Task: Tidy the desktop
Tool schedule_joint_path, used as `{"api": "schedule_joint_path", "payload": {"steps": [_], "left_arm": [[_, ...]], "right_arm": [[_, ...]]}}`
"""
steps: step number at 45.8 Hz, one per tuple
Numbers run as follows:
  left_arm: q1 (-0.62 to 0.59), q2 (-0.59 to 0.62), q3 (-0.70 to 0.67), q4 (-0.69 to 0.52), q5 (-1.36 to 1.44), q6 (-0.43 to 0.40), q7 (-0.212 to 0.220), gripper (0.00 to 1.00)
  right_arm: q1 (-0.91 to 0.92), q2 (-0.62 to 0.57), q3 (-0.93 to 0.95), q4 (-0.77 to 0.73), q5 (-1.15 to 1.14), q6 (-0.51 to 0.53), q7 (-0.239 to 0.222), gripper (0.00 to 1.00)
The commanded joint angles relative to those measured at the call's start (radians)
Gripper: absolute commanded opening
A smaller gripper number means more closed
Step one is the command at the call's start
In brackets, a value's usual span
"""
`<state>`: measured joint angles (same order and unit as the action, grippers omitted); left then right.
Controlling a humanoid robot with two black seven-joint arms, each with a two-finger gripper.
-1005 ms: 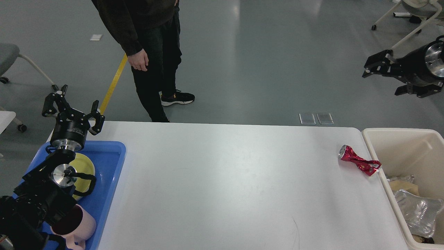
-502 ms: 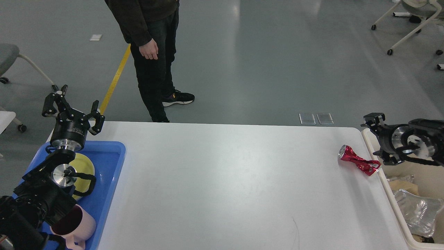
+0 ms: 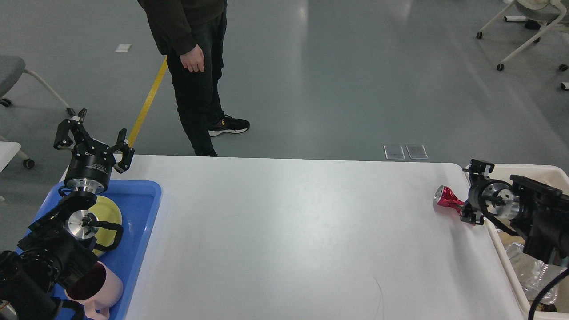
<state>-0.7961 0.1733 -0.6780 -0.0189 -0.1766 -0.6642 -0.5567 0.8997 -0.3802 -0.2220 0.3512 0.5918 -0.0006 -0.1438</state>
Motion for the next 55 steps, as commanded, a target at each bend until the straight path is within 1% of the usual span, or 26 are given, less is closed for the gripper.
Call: {"api": "schedule_joint_path", "payload": {"steps": [1,10,15,21,22,25,27,32,36,39,46,49,51,55], "left_arm": [[0.0,0.0,0.0,-0.001,0.0,0.0,0.0,0.96],[0.0,0.0,0.0,0.0,0.0,0.0,0.0,0.96],[0.0,0.0,0.0,0.0,-0.001,0.0,0.0,0.96],[0.0,0.0,0.0,0.0,0.0,0.0,0.0,0.96],[0.0,0.0,0.0,0.0,0.0,0.0,0.0,0.96],[0.0,0.0,0.0,-0.001,-0.001,0.0,0.0,0.96],[0.0,0.0,0.0,-0.001,0.0,0.0,0.0,0.96],[0.0,0.0,0.0,-0.001,-0.001,0.0,0.0,0.96],[0.0,0.0,0.0,0.0,0.0,0.0,0.0,0.96],[0.0,0.0,0.0,0.0,0.0,0.0,0.0,0.96],[0.0,0.0,0.0,0.0,0.0,0.0,0.0,0.96],[0.0,0.0,0.0,-0.001,0.0,0.0,0.0,0.96],[0.0,0.0,0.0,0.0,0.0,0.0,0.0,0.96],[0.0,0.0,0.0,0.0,-0.001,0.0,0.0,0.96]], "right_arm": [[-0.035,0.056,0.038,-0.077,0.013,-0.002,0.0,1.0],[-0.064,0.116,0.073,-0.176,0.014,-0.015,0.0,1.0],[-0.07,0.127,0.095,-0.189,0.016,-0.022,0.0,1.0],[-0.081,0.142,0.108,-0.189,0.014,-0.056,0.007,0.97],[-0.081,0.144,0.108,-0.189,0.014,-0.061,0.009,0.95],[-0.084,0.149,0.108,-0.189,0.014,-0.064,0.009,0.79],[-0.087,0.149,0.11,-0.189,0.016,-0.067,0.009,0.72],[-0.091,0.15,0.128,-0.189,0.019,-0.068,0.009,0.71],[-0.094,0.149,0.18,-0.193,0.016,-0.07,0.009,0.71],[-0.101,0.149,0.21,-0.207,0.014,-0.068,0.01,0.64],[-0.102,0.162,0.211,-0.225,0.014,-0.068,0.013,0.52],[-0.102,0.167,0.21,-0.227,0.013,-0.068,0.013,0.51],[-0.102,0.172,0.208,-0.227,0.013,-0.068,0.013,0.48],[-0.102,0.178,0.207,-0.227,0.011,-0.07,0.015,0.47]]}}
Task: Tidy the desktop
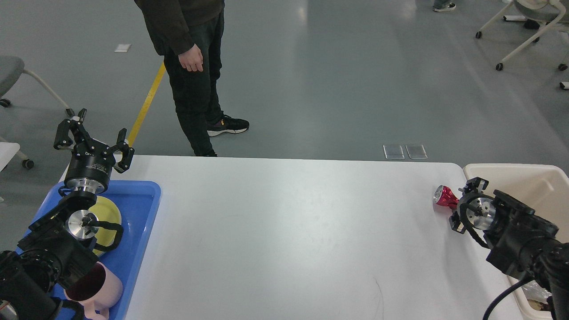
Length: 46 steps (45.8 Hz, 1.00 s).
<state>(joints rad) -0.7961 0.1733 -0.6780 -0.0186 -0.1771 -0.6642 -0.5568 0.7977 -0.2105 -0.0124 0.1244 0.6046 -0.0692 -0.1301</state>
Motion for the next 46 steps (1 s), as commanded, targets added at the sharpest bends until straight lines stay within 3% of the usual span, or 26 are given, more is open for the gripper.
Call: {"api": "schedule_joint_path", "payload": {"steps": [1,26,46], "left_arm": [[0.0,0.0,0.0,-0.001,0.001,0.0,0.0,0.96],[0.0,0.0,0.0,-0.001,0.001,0.0,0.0,0.96],[0.0,0.0,0.0,0.0,-0.001,0.0,0.0,0.96]], "right_arm": [[0.0,0.008,-0.003,0.0,-0.002,0.0,0.001,0.47],[0.0,0.013,-0.011,0.0,-0.014,-0.024,0.018,0.35],[0.0,0.031,-0.014,-0.019,-0.019,-0.035,0.021,0.32]]}}
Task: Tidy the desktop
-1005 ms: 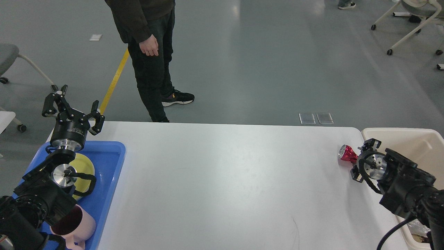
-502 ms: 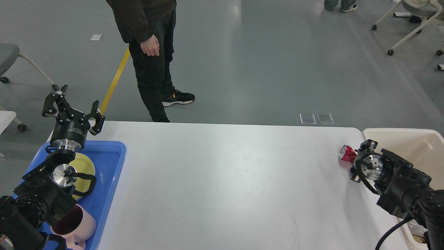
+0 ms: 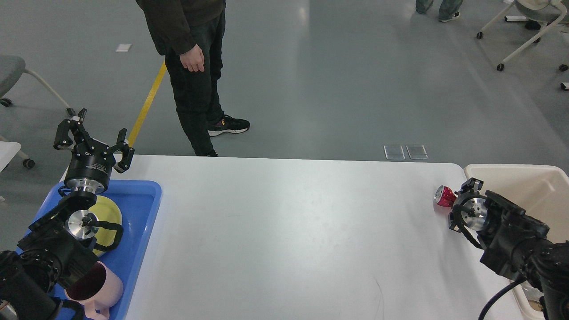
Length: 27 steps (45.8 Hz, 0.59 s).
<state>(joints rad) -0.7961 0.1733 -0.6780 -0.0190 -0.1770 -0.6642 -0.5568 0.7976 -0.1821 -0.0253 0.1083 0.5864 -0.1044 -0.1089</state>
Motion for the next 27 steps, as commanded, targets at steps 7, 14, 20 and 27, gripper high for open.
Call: {"api": "schedule_joint_path", "payload": {"steps": [7,14,20,27], "left_arm": [[0.0,0.0,0.0,0.001,0.001,0.0,0.0,0.96],[0.0,0.0,0.0,0.001,-0.001,0.0,0.0,0.96],[0.0,0.0,0.0,-0.001,-0.001,0.0,0.001,0.96],[0.0,0.0,0.0,-0.001,-0.001,0.0,0.0,0.96]], "right_arm": [[0.0,0.001,-0.001,-0.002,0.0,-0.006,0.0,0.29],[0.0,0.001,-0.002,-0.002,-0.004,-0.006,0.0,0.2],[0.0,0.001,-0.002,-0.002,-0.004,-0.006,0.0,0.17],[0.0,0.001,-0.002,-0.001,-0.004,-0.006,0.0,0.15]]}}
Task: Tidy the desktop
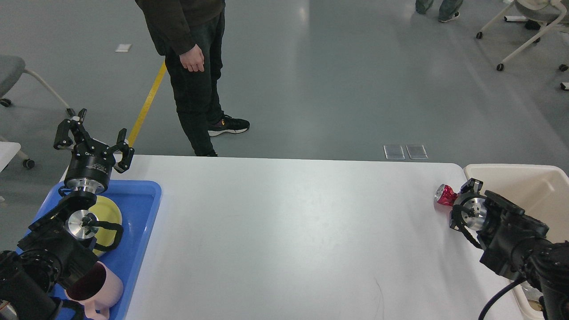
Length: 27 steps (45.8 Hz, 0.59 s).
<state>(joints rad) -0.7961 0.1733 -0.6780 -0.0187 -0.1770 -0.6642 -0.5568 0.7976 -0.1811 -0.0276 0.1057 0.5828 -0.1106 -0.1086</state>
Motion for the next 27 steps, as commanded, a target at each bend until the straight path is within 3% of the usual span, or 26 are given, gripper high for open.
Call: {"api": "schedule_joint_path", "payload": {"steps": [1,17,27], "left_arm": [[0.0,0.0,0.0,0.0,0.001,0.0,0.0,0.96],[0.0,0.0,0.0,0.0,0.001,0.0,0.001,0.96],[0.0,0.0,0.0,0.0,0.001,0.0,0.001,0.96]], "right_arm": [[0.0,0.0,0.0,0.002,0.0,0.0,0.0,0.15],[0.0,0.0,0.0,0.002,0.0,0.003,0.0,0.04],[0.0,0.0,-0.002,0.002,0.0,0.003,0.0,0.04]]}}
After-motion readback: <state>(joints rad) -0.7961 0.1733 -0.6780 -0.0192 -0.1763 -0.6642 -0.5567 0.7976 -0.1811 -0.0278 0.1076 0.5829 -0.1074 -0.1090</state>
